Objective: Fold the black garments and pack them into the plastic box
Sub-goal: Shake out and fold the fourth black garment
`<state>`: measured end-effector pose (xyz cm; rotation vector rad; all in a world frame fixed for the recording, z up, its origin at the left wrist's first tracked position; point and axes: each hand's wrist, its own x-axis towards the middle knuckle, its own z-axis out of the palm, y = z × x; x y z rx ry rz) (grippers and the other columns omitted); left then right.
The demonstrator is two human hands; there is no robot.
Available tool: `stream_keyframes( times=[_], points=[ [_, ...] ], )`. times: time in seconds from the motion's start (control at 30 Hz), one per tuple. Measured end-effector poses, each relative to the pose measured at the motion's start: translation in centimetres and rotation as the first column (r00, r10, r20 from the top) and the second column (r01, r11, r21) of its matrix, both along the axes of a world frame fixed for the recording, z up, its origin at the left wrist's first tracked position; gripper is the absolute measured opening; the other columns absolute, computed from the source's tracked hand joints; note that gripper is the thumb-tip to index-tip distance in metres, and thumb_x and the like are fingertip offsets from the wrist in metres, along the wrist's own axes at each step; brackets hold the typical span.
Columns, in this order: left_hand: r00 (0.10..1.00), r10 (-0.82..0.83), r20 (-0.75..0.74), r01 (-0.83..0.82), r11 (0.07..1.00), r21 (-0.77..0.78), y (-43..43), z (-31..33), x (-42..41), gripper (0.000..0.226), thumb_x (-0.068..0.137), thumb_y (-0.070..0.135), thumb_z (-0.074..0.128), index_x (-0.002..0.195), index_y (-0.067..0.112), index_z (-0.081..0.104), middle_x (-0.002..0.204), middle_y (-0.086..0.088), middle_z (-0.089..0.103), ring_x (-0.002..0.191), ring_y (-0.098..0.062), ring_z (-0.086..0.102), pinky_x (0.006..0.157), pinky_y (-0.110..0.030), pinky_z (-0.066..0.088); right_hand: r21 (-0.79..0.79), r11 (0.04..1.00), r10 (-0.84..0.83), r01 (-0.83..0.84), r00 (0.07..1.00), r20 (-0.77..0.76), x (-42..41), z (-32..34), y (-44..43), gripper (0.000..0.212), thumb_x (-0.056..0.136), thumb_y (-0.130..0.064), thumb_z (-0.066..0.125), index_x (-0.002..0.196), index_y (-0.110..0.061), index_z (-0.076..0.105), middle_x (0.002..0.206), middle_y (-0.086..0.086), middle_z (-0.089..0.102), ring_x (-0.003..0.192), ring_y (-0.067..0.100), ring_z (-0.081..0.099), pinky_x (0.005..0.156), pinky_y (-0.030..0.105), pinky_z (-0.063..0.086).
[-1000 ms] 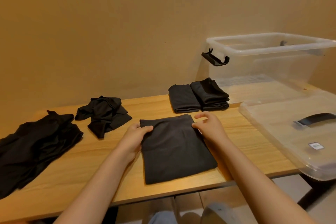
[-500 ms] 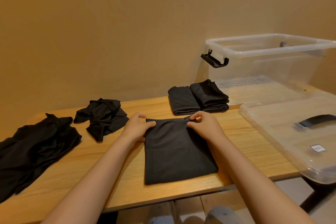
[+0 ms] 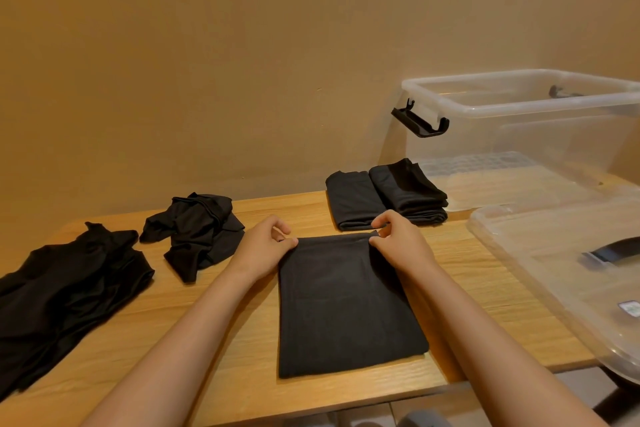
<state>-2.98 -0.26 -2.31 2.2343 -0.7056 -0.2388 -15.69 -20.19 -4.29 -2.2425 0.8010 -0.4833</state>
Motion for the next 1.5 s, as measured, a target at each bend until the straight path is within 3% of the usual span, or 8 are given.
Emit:
stream_keyframes(
  times=[0.17,0.4,0.57,0.73,0.87,1.03,1.33,1.5],
  points=[
    [0.97,-0.244,-0.002,0.236,0.932,0.276,-0.1,1.0,0.7,0.045,0.087,0.033,0.071,0.128,0.022,0.055,0.121,0.007,0.051,0.111,-0.01,0.047,0.089,-0.024,0.039,-0.015,0.995,0.099,-0.101,0.989,-0.105,0.6,0.8,-0.2,0.033,0.09,-0.032,0.064,0.12,-0.019,0.06,0.11,-0.001,0.064,0.098,0.014,0.061,0.088,0.036,0.055],
    [0.928,-0.336,-0.16,0.371,0.807,0.459,-1.3,2.5,1.7,0.021,0.085,0.03,0.072,0.1,0.017,0.064,0.102,-0.003,0.066,0.09,-0.015,0.059,0.073,-0.026,0.046,-0.075,0.952,0.263,-0.295,0.922,-0.285,1.1,1.8,0.2,0.027,0.088,-0.023,0.066,0.112,-0.01,0.066,0.107,0.009,0.067,0.098,0.02,0.063,0.088,0.034,0.054],
    [0.882,-0.368,-0.295,0.438,0.871,0.223,0.3,2.9,1.7,0.023,0.091,0.029,0.066,0.112,0.02,0.066,0.11,-0.001,0.069,0.101,-0.021,0.065,0.088,-0.039,0.052,0.035,0.935,0.355,-0.353,0.927,-0.124,0.3,2.3,-0.3,0.017,0.095,-0.029,0.058,0.105,-0.017,0.063,0.099,0.0,0.063,0.09,0.014,0.061,0.084,0.033,0.053],
    [0.872,-0.378,-0.31,0.367,0.925,-0.093,1.9,6.3,1.9,0.022,0.094,0.022,0.062,0.115,0.017,0.066,0.109,0.001,0.072,0.098,-0.01,0.068,0.075,-0.019,0.053,0.233,0.899,0.334,-0.372,0.924,0.187,0.4,6.4,-0.1,0.019,0.098,-0.026,0.054,0.094,-0.013,0.067,0.078,-0.003,0.064,0.068,-0.001,0.061,0.059,0.015,0.046],
    [0.93,-0.327,-0.171,0.256,0.906,-0.336,2.6,11.1,2.3,0.018,0.097,0.018,0.055,0.109,0.016,0.068,0.105,0.001,0.074,0.101,-0.013,0.068,0.08,-0.02,0.054,0.229,0.894,0.27,-0.385,0.87,0.412,1.5,11.1,0.6,0.025,0.097,-0.027,0.055,0.097,-0.005,0.068,0.09,0.01,0.071,0.087,0.021,0.068,0.076,0.031,0.054],
    [0.975,-0.133,0.175,0.198,0.88,-0.432,4.4,15.8,0.4,0.016,0.096,0.015,0.058,0.103,0.01,0.071,0.102,-0.003,0.073,0.092,-0.004,0.066,0.08,-0.008,0.048,0.119,0.882,0.284,-0.455,0.717,0.637,0.6,15.1,2.7,0.016,0.097,-0.021,0.055,0.094,-0.012,0.068,0.085,-0.001,0.07,0.08,0.002,0.066,0.069,0.015,0.052],
    [0.994,-0.082,0.068,0.091,0.986,-0.137,10.6,2.2,-8.2,0.025,0.085,0.006,0.069,0.082,0.03,0.073,0.094,0.024,0.067,0.097,0.007,0.059,0.09,-0.017,0.044,0.145,0.822,0.55,-0.55,0.834,0.044,-6.2,3.0,5.8,0.014,0.094,-0.024,0.059,0.097,-0.028,0.072,0.095,-0.01,0.07,0.09,0.002,0.064,0.09,0.034,0.052],
    [0.994,-0.075,0.081,0.088,0.981,-0.172,12.3,-0.5,-11.0,0.028,0.082,0.002,0.072,0.077,0.03,0.074,0.092,0.021,0.07,0.096,0.004,0.062,0.085,-0.007,0.043,0.138,0.838,0.525,-0.528,0.849,0.06,-9.5,0.8,7.2,0.02,0.095,-0.034,0.053,0.093,-0.034,0.073,0.107,-0.025,0.068,0.108,-0.015,0.055,0.102,0.022,0.041]
  ],
)
